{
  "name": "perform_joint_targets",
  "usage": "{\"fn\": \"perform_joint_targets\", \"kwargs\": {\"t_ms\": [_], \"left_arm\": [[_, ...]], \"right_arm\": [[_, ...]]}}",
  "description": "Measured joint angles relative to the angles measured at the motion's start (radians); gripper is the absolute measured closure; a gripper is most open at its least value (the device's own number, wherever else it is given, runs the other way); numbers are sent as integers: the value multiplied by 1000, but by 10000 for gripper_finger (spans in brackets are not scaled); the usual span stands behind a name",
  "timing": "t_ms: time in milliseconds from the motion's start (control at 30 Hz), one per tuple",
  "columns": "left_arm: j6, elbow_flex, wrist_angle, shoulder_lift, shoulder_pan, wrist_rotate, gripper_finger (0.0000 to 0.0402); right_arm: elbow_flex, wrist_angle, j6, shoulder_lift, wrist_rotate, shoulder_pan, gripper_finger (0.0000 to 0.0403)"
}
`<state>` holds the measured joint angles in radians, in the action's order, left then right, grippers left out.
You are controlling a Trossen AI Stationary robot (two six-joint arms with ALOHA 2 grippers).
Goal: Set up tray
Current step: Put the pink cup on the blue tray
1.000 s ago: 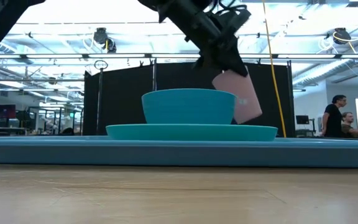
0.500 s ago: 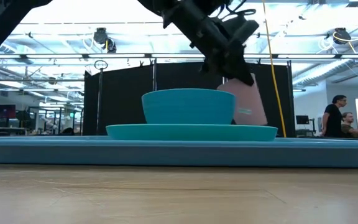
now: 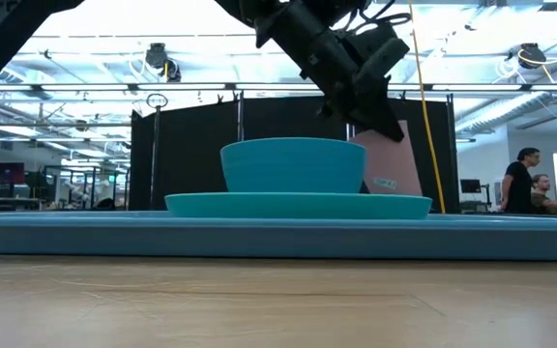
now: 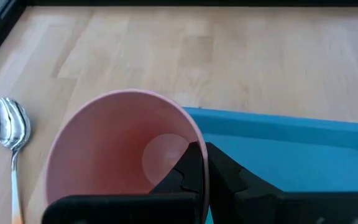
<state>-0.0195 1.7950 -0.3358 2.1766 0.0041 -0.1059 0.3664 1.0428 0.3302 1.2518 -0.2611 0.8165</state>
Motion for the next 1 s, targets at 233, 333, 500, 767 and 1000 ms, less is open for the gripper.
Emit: {"fn": "perform_joint_targets", "kwargs": {"t_ms": [233, 333, 500, 767, 1000], "left_arm": [[25, 0, 18, 36, 0, -16, 398], [25, 0, 14, 37, 0, -10, 398], [25, 0, 24, 37, 0, -9, 396], [24, 0, 25, 37, 0, -9, 381], [17, 0, 27, 37, 0, -15, 378]], "right_arm": [[0, -11, -1, 0, 0, 0, 353], [0, -16, -3, 0, 0, 0, 353], [0, -23, -5, 0, 0, 0, 353], [0, -24, -15, 0, 0, 0, 353], [0, -30, -26, 0, 0, 0, 353]]}}
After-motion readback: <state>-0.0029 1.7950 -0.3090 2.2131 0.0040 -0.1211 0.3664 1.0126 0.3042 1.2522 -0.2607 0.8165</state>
